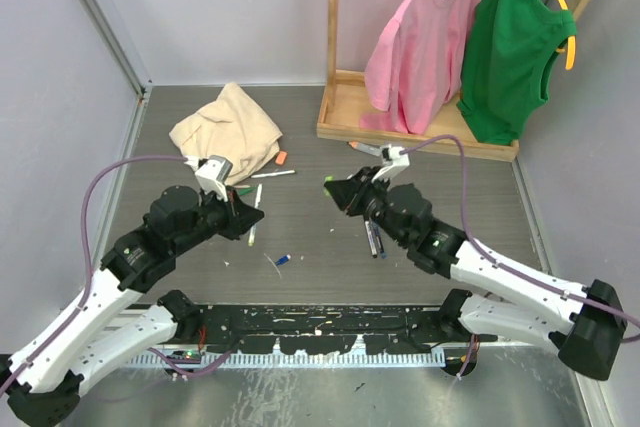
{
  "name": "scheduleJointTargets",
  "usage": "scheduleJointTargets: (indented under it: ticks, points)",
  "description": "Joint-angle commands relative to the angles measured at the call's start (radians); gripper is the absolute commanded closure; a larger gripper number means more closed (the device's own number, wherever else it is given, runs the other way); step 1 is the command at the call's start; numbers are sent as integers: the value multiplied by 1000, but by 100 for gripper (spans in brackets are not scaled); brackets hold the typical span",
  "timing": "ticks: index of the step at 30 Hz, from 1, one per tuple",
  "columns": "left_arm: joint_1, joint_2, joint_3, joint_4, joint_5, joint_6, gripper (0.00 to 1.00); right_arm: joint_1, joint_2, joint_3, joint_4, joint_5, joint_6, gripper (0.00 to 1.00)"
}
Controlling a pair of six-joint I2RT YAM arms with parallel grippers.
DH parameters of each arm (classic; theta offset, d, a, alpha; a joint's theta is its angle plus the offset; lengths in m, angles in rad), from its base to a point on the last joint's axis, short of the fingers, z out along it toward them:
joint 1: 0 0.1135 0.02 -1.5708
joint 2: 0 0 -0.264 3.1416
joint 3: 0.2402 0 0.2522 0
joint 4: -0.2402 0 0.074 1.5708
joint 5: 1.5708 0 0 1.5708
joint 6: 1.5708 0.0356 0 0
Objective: Insert the pens into the pen caps
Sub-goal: Pick up the pen cap from the center of the board, then insert the pen cap onto the pen.
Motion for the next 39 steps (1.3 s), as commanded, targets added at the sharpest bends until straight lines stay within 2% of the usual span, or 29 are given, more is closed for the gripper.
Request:
scheduleJointTargets:
  ticks: [1, 4, 8, 14, 22, 30, 39]
  points:
    - [-77, 25, 38, 153, -2, -46, 100, -160, -51, 10, 77, -260, 73, 100]
    - [-177, 66, 29, 210, -53, -57, 100, -219, -71, -24, 141, -348, 103, 100]
    - [-266, 120, 2, 306, -81, -87, 100, -223, -100, -73, 246, -375, 103, 100]
    - [-276, 152, -32, 434, -31, -93, 100, -223, -107, -151, 475, -381, 194, 100]
    - [-276, 164, -31, 498, 14, -70, 100, -223, 19, -178, 813, -438, 299, 100]
    - [-277, 163, -35, 519, 20, -72, 100, -223, 117, -130, 926, -517, 332, 100]
    - [-277, 164, -39, 520, 21, -73, 100, -223, 142, -106, 944, -545, 343, 100]
